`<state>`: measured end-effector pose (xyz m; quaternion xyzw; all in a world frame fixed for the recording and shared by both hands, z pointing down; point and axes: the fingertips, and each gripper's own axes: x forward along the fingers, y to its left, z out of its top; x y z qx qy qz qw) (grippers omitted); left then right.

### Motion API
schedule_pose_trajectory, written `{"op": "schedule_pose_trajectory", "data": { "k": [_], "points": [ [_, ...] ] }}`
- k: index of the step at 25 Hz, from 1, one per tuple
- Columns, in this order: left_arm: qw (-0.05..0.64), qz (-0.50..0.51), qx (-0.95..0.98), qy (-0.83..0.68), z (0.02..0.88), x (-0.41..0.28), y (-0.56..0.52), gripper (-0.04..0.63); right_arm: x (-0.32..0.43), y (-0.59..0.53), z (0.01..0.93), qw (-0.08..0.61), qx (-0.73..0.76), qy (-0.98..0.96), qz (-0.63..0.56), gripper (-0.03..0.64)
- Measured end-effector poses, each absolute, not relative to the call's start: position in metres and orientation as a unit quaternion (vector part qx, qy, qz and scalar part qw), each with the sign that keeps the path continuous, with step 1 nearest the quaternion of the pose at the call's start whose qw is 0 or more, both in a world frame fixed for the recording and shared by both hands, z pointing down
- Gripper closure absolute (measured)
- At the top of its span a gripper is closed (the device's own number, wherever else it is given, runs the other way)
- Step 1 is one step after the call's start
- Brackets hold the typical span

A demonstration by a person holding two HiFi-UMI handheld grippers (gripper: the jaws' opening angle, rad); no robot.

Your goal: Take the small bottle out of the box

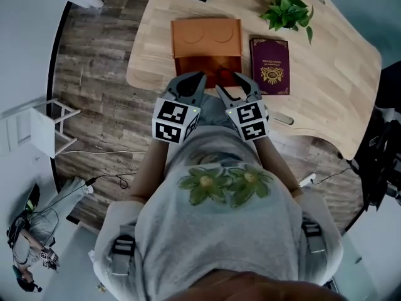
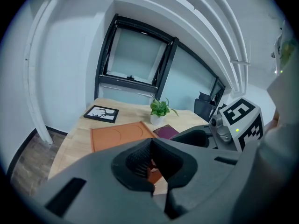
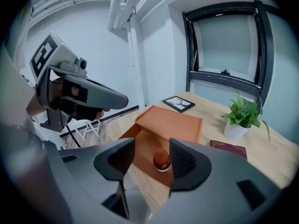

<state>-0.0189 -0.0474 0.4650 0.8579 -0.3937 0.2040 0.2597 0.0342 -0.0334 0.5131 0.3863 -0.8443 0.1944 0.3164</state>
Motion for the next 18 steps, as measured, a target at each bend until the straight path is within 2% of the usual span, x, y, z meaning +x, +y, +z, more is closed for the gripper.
{"op": "schedule_pose_trajectory", "data": {
  "k": [18],
  "points": [
    [0.278,0.219,0.852,-0.387,0.483,-0.016,-0.068,0.588,0.039,-0.044,0.546,0.338,0.369,-0.838,0.216,0.399]
  ]
}}
